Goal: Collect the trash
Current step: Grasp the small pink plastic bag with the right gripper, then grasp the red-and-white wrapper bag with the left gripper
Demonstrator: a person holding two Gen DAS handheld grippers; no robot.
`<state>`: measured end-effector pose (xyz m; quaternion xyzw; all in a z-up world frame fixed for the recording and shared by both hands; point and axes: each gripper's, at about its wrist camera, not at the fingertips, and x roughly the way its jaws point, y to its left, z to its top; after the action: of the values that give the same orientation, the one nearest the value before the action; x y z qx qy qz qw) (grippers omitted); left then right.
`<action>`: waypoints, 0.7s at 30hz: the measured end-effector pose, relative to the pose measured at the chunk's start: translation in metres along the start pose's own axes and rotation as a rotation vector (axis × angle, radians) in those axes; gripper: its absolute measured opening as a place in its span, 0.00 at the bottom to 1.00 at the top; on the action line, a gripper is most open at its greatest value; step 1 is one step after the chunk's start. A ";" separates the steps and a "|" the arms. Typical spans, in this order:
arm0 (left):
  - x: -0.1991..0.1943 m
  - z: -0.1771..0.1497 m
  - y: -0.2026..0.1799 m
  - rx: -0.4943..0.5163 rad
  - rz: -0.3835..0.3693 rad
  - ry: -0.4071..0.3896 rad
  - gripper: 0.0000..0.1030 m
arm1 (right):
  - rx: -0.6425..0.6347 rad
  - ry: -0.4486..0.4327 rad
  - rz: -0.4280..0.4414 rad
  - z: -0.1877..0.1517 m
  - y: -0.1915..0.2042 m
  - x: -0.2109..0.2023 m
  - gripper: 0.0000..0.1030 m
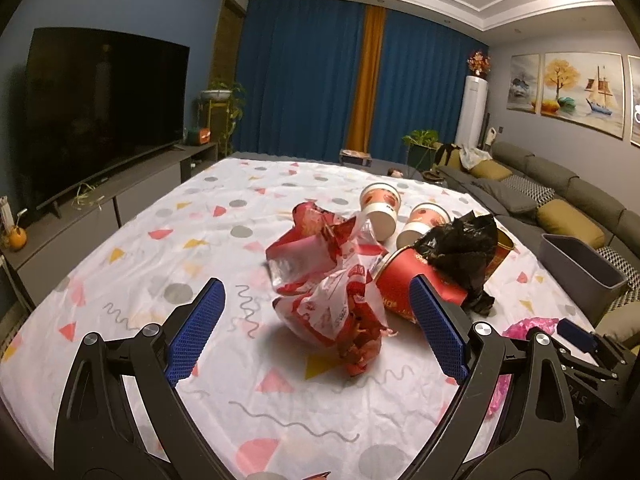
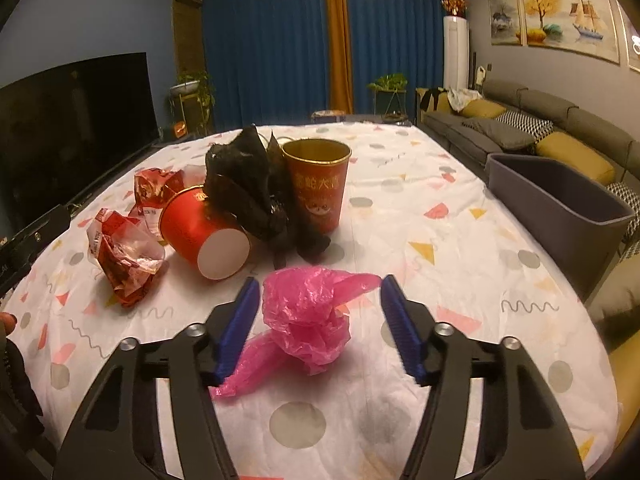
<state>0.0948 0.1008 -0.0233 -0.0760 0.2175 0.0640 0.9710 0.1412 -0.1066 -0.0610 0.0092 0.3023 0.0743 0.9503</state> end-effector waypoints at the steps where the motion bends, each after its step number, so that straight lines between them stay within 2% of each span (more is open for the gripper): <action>1: 0.003 0.001 -0.001 0.006 -0.001 0.005 0.89 | -0.001 0.006 0.004 0.000 0.000 0.002 0.51; 6: 0.017 0.003 -0.007 0.029 -0.002 0.041 0.89 | -0.025 0.028 0.035 -0.001 0.005 0.007 0.26; 9: 0.024 0.000 -0.007 0.044 -0.002 0.068 0.87 | -0.030 0.025 0.048 -0.002 0.007 0.006 0.18; 13: 0.032 -0.002 -0.006 0.059 -0.003 0.105 0.81 | -0.025 0.005 0.049 -0.002 0.005 0.001 0.15; 17: 0.041 -0.005 -0.005 0.075 -0.006 0.150 0.65 | -0.017 -0.011 0.056 0.000 0.003 -0.007 0.15; 21: 0.045 -0.006 -0.003 0.068 -0.039 0.175 0.54 | -0.015 -0.027 0.060 0.003 0.002 -0.013 0.15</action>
<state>0.1328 0.1006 -0.0477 -0.0526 0.3019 0.0310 0.9514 0.1320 -0.1063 -0.0511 0.0120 0.2887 0.1048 0.9516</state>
